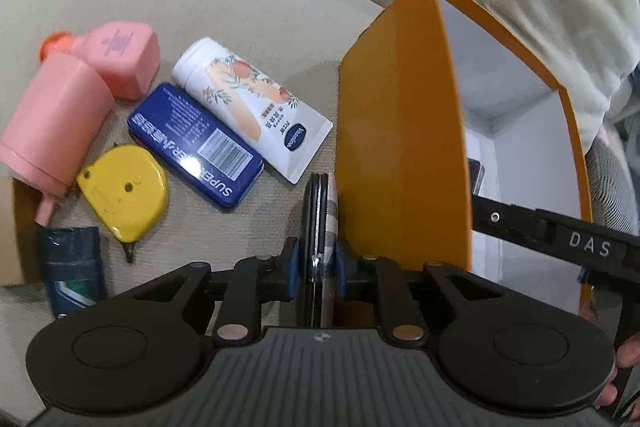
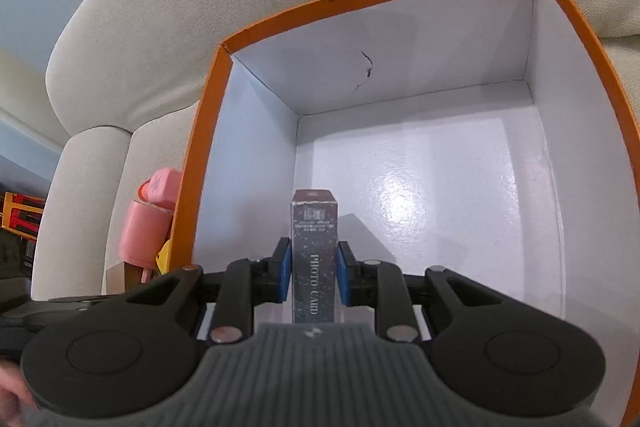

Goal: Organize rigid objects
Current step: 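Lower the photo-card box into the orange shoebox with the right tool while the left carries the plaid case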

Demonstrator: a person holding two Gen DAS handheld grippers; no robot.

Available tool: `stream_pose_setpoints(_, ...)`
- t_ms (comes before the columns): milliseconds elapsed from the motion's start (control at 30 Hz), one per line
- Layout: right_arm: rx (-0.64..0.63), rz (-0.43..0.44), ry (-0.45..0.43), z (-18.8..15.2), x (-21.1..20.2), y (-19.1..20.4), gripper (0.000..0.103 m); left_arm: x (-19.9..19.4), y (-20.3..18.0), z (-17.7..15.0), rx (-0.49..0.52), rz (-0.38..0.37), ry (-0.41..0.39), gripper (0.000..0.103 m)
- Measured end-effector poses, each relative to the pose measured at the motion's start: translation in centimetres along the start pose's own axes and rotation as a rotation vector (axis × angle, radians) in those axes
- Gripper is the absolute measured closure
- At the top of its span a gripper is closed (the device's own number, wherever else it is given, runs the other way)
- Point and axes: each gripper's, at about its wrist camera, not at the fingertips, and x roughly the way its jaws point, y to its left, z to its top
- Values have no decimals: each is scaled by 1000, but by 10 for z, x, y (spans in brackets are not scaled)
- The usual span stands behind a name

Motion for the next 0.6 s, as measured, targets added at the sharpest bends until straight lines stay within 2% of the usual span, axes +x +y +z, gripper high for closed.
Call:
stream_pose_setpoints(167, 25, 6, 15, 2, 2, -5, 79, -4, 2, 0, -2, -11, -10, 84)
stream_pose_setpoints(233, 38, 15, 10, 6, 0, -6, 79, -18, -3, 4, 25, 10, -44, 84)
stream_pose_setpoints(433, 87, 30, -44, 35, 0, -9, 79, -50, -16, 40, 95, 17, -122, 84)
stream_pose_setpoints(600, 91, 39, -56, 56, 14, -4, 79, -49, -28, 61, 141, 45, -148, 84)
